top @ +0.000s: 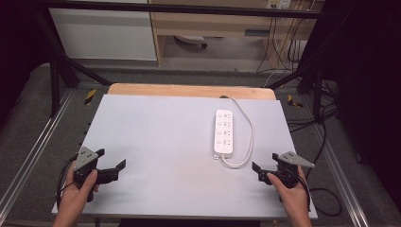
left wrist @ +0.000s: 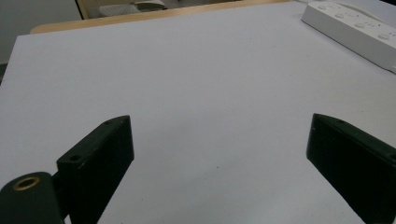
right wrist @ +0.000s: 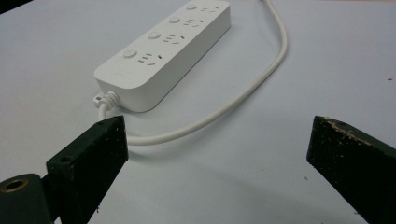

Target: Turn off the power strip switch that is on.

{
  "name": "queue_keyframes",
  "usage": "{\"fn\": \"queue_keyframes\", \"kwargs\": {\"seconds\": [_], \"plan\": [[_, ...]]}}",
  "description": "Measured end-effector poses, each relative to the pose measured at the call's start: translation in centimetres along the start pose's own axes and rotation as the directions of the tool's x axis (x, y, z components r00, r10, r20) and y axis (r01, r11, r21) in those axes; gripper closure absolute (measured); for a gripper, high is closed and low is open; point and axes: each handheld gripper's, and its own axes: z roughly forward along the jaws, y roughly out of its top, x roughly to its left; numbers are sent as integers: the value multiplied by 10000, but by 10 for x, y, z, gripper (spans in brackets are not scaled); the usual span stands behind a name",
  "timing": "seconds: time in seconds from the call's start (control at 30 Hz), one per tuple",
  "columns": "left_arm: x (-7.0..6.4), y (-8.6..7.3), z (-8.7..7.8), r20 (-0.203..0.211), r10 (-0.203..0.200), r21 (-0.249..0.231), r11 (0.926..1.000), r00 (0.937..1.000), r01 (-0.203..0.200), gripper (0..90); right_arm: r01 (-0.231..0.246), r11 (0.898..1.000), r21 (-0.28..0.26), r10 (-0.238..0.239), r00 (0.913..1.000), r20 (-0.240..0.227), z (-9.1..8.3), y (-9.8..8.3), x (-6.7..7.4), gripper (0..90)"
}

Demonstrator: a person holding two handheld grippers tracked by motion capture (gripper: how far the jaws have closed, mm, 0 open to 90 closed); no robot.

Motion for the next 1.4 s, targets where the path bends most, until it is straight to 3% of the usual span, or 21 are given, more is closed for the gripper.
{"fn": "queue_keyframes", "kwargs": {"seconds": [0.27,0.63,0.73,0.97,1.07,1.3,1.4], "plan": [[-1,0,0,45,-8,28,10000,10000,8,73,76,10000,35,-77,9999,150,1,2,4,62],[-1,-1,0,33,37,59,10000,10000,-38,71,211,9986,486,-218,9997,125,0,6,6,86],[-2,-1,1,35,125,126,9998,9999,-125,71,65,9993,356,-58,9998,-197,-2,8,6,65],[-2,-2,1,4,125,187,9997,9999,-125,66,75,9993,358,-58,9989,-469,-5,13,12,49],[-1,-2,1,-21,107,161,9998,9999,-106,54,-223,9995,235,242,9961,-846,-6,17,15,43],[0,-2,0,4,14,122,9999,10000,-14,54,18,10000,88,-12,9976,-687,-3,31,17,79],[-1,-2,1,15,-6,125,9999,10000,6,54,361,9993,74,-356,9976,-601,0,36,19,82]]}}
